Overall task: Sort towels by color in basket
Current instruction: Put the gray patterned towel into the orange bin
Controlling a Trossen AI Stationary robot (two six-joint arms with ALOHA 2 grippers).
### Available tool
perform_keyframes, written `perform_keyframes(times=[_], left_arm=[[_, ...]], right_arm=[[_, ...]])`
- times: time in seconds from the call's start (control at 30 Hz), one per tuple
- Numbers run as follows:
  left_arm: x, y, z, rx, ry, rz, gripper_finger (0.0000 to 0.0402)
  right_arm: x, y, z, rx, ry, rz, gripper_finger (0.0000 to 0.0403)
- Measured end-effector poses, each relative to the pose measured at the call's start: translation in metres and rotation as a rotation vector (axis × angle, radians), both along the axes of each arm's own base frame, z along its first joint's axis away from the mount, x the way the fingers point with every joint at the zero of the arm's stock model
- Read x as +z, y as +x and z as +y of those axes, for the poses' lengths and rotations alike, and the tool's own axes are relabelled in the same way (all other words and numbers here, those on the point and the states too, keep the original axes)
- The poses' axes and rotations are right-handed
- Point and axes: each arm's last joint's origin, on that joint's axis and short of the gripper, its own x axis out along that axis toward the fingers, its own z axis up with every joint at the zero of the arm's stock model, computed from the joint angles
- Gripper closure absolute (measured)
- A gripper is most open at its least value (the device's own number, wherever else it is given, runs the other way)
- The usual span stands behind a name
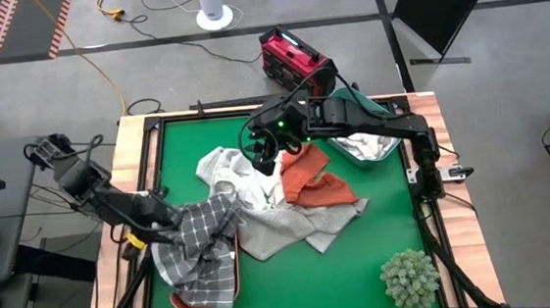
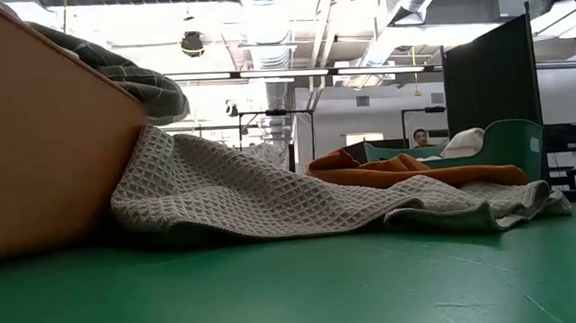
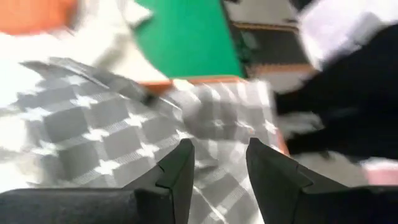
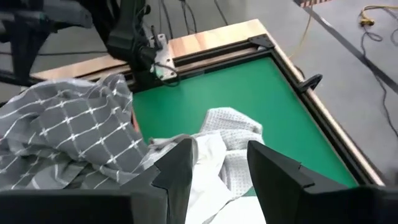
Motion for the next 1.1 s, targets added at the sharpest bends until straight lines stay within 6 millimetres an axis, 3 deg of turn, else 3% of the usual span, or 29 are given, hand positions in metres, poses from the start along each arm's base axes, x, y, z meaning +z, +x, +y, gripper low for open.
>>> perform_keyframes(times=[0.1, 0.23, 0.47, 0.6, 0.77, 1.1], left_arm=[[-0.013, 0.01, 0.001, 0.045, 0.117, 0.05, 0.0269], [-0.056, 0.029, -0.002, 0.059, 0.237, 0.229, 0.0272], [-0.137, 0.053, -0.017, -0.045, 0.288, 0.376, 0.0272], [-0.158, 0.057, -0.019, -0.021, 0.291, 0.42, 0.0272], [-0.146, 0.056, -0.019, 0.003, 0.247, 0.419, 0.0272], [-0.058, 0.039, -0.012, -0.064, 0.029, 0.225, 0.0272]], right_arm=[[0.001, 0.001, 0.0, 0.0, -0.001, -0.014, 0.0221], [0.002, 0.001, 0.005, 0.012, -0.001, -0.019, 0.0221], [0.001, 0.002, 0.014, 0.03, 0.005, -0.019, 0.0221], [0.0, 0.001, 0.015, 0.023, 0.019, -0.006, 0.0221], [-0.002, 0.0, 0.015, 0.02, 0.022, 0.019, 0.0221], [-0.009, -0.006, 0.01, 0.026, 0.048, 0.106, 0.0213]])
